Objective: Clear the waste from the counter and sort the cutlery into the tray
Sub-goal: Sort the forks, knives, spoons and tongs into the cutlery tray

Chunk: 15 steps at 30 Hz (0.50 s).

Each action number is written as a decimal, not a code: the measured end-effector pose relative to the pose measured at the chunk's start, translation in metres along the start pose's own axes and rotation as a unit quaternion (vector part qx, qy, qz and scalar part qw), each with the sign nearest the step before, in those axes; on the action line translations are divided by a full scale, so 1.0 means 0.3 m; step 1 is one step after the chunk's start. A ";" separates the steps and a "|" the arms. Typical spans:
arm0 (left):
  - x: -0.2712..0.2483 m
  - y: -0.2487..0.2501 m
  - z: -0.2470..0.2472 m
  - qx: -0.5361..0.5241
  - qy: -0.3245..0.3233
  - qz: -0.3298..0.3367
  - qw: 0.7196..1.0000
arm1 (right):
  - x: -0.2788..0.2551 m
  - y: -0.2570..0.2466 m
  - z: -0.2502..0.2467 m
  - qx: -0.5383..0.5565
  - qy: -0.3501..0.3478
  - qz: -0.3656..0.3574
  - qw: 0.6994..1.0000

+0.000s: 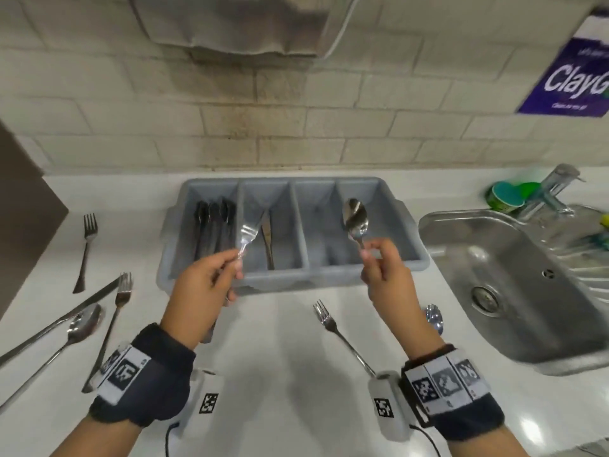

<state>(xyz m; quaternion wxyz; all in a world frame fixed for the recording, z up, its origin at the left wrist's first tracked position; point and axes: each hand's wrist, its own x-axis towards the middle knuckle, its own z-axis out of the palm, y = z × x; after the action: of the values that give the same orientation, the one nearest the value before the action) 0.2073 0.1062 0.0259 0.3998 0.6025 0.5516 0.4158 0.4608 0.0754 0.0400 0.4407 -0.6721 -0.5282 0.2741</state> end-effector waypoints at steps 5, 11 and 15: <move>0.012 0.056 0.187 -0.054 0.030 -0.033 0.998 | 0.377 0.000 0.056 -0.156 -0.118 0.050 0.979; 0.004 0.096 0.261 -0.091 0.052 -0.078 0.991 | 0.508 0.074 0.255 -0.311 -0.292 0.049 0.903; 0.003 0.129 0.282 -0.116 0.042 -0.084 0.989 | 0.501 0.094 0.276 -0.329 -0.333 0.063 0.882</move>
<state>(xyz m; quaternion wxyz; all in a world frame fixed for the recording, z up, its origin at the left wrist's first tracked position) 0.3000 0.1023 0.0341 0.4775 0.4854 0.5643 0.4668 0.4488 0.2418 -0.0085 -0.0255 -0.6797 -0.6599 0.3193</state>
